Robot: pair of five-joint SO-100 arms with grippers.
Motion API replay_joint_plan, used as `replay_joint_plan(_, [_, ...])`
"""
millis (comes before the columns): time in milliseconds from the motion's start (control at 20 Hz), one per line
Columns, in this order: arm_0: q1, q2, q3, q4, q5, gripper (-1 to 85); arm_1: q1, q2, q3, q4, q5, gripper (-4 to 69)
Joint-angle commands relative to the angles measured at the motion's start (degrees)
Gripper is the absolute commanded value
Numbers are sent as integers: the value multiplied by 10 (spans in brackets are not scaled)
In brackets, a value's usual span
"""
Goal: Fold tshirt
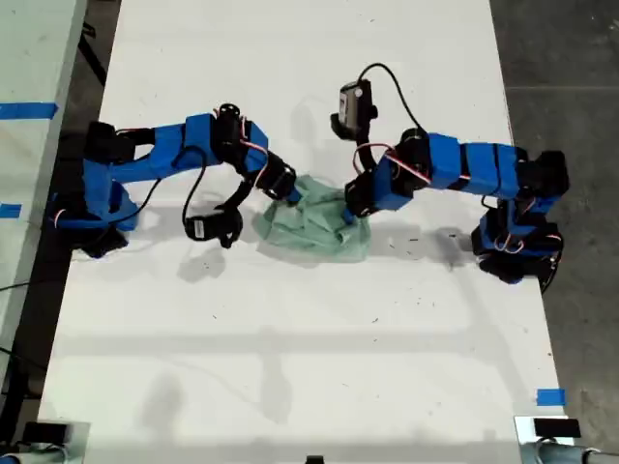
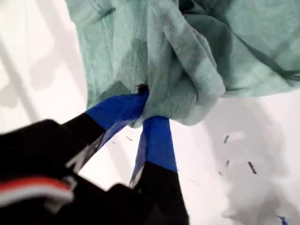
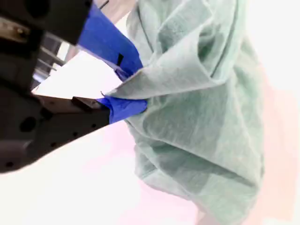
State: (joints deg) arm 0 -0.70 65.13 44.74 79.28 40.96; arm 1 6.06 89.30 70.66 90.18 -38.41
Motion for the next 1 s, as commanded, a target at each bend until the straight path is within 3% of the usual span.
replay_joint_plan(0, [-88, -46, -18, -18, 40, 0, 69, 56, 113, -81, -81, -17])
replay_joint_plan(150, [-152, -179, -34, -64, 43, 0, 128, 33, 269, -239, -106, -19])
replay_joint_plan(250, [-181, -250, -39, -97, 43, 0, 155, -24, 307, -301, -100, -3])
replay_joint_plan(300, [-192, -278, -42, -106, 40, 0, 162, -55, 305, -312, -90, 30])
replay_joint_plan(350, [-202, -288, -47, -105, 40, 2, 164, -79, 297, -315, -83, 105])
replay_joint_plan(400, [-207, -273, -45, -92, 40, 56, 167, -89, 289, -311, -77, 189])
replay_joint_plan(550, [-203, -171, -44, -25, 39, 112, 159, -35, 227, -200, -60, 314])
replay_joint_plan(800, [-174, 46, -24, 62, 38, 143, 149, 122, 117, 25, -28, 305])
replay_joint_plan(850, [-166, 83, -9, 75, 38, 145, 141, 173, 131, 31, -20, 298])
replay_joint_plan(950, [-146, 139, 29, 112, 28, 47, 120, 284, 191, 31, 17, 271])
